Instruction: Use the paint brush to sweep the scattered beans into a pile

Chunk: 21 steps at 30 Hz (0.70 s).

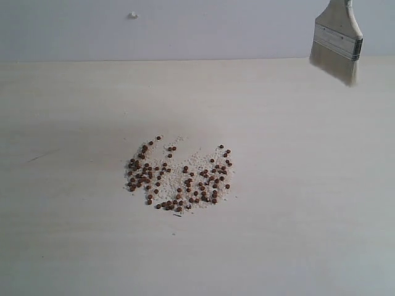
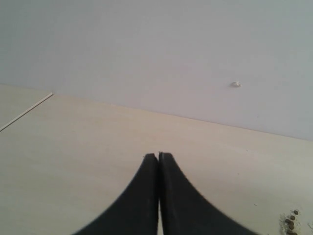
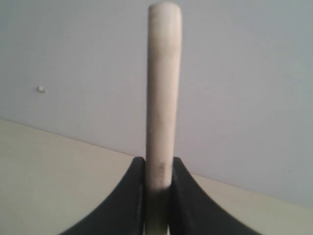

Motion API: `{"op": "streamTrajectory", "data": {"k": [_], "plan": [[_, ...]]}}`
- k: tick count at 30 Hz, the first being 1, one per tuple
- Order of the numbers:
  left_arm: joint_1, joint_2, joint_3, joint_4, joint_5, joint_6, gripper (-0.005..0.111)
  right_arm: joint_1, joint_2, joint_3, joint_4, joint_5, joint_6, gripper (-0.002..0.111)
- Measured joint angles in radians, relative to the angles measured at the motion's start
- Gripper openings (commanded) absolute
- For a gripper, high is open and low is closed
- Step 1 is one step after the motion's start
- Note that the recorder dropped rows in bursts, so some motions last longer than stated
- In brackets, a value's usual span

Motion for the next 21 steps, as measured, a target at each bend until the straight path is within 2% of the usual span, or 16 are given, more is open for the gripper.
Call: {"op": "streamTrajectory", "data": {"k": [6,8,10,14,16,21], "plan": [[0.000,0.000,0.000,0.000,0.000,0.000,0.000,0.000,0.000,0.006,-0.057,-0.017,0.005,0.000],[0.000,0.000,0.000,0.000,0.000,0.000,0.000,0.000,0.000,0.006,-0.131,-0.018,0.064,0.000],[0.000,0.000,0.000,0.000,0.000,0.000,0.000,0.000,0.000,0.006,-0.280,-0.010,0.197,0.000],[0.000,0.000,0.000,0.000,0.000,0.000,0.000,0.000,0.000,0.008,-0.661,0.068,0.616,0.000],[0.000,0.000,0.000,0.000,0.000,0.000,0.000,0.000,0.000,0.018,-0.751,0.145,0.735,0.000],[0.000,0.000,0.000,0.000,0.000,0.000,0.000,0.000,0.000,0.061,-0.795,0.336,0.829,0.000]]}}
